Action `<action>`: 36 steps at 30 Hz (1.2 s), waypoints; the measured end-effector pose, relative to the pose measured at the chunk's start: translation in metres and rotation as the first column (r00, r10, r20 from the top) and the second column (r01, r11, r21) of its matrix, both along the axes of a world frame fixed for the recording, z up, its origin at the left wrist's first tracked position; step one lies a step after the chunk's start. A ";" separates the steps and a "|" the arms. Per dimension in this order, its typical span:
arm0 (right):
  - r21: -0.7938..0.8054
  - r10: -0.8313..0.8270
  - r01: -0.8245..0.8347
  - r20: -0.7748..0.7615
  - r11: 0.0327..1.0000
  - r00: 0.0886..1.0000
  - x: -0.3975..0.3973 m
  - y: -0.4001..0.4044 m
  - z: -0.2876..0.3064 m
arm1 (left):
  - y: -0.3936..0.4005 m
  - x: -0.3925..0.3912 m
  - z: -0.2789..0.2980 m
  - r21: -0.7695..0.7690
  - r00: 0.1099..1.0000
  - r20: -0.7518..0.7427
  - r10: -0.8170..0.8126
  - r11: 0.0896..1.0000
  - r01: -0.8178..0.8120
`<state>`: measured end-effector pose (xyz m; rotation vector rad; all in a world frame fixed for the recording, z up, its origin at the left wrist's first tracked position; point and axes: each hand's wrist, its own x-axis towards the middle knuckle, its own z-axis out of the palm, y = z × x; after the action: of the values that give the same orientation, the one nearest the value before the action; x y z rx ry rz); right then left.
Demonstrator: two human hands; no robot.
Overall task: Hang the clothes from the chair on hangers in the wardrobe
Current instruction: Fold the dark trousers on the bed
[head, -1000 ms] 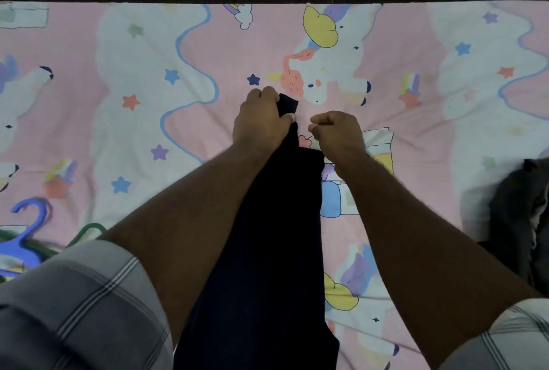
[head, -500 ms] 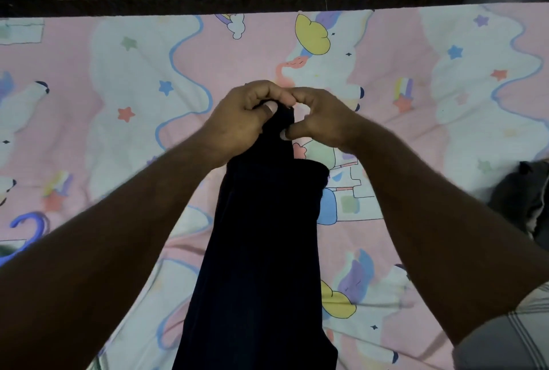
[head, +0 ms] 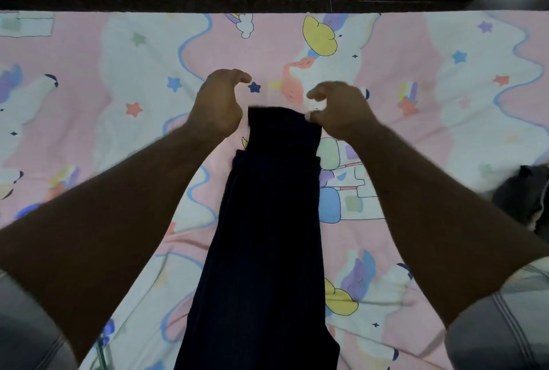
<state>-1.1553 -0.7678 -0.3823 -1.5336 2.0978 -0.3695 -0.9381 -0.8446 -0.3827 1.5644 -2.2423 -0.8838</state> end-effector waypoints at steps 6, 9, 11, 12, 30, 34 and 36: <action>0.104 -0.171 0.164 0.052 0.981 0.984 0.013 0.036 -0.030 | 0.029 0.019 -0.029 0.222 0.987 0.045 0.156 0.962 -0.162; 0.133 -0.292 0.273 0.151 0.953 0.945 0.019 0.054 -0.040 | 0.048 0.028 -0.042 0.303 0.974 0.058 0.221 0.925 -0.228; 0.163 -0.328 0.292 0.268 0.942 0.906 0.022 0.064 -0.045 | 0.056 0.034 -0.052 0.368 0.975 0.058 0.215 0.903 -0.221; 0.184 -0.345 0.298 0.335 0.937 0.877 0.024 0.068 -0.045 | 0.060 0.036 -0.053 0.415 0.974 0.042 0.221 0.883 -0.218; -0.028 -0.391 0.414 0.271 0.910 0.879 0.016 0.032 0.005 | 0.016 0.013 0.003 0.249 0.942 -0.173 0.286 0.939 -0.239; 0.013 -0.381 0.386 0.190 0.922 0.905 0.022 0.048 -0.002 | 0.027 0.024 -0.008 0.264 0.955 -0.071 0.287 0.929 -0.260; 0.056 -0.402 0.400 0.218 0.915 0.889 0.027 0.066 -0.011 | 0.043 0.033 -0.020 0.310 0.958 -0.038 0.286 0.914 -0.260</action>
<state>-1.1280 -0.7020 -0.3933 -0.9844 2.2160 -0.6478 -0.9056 -0.8011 -0.4025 1.8764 -1.8332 -1.2248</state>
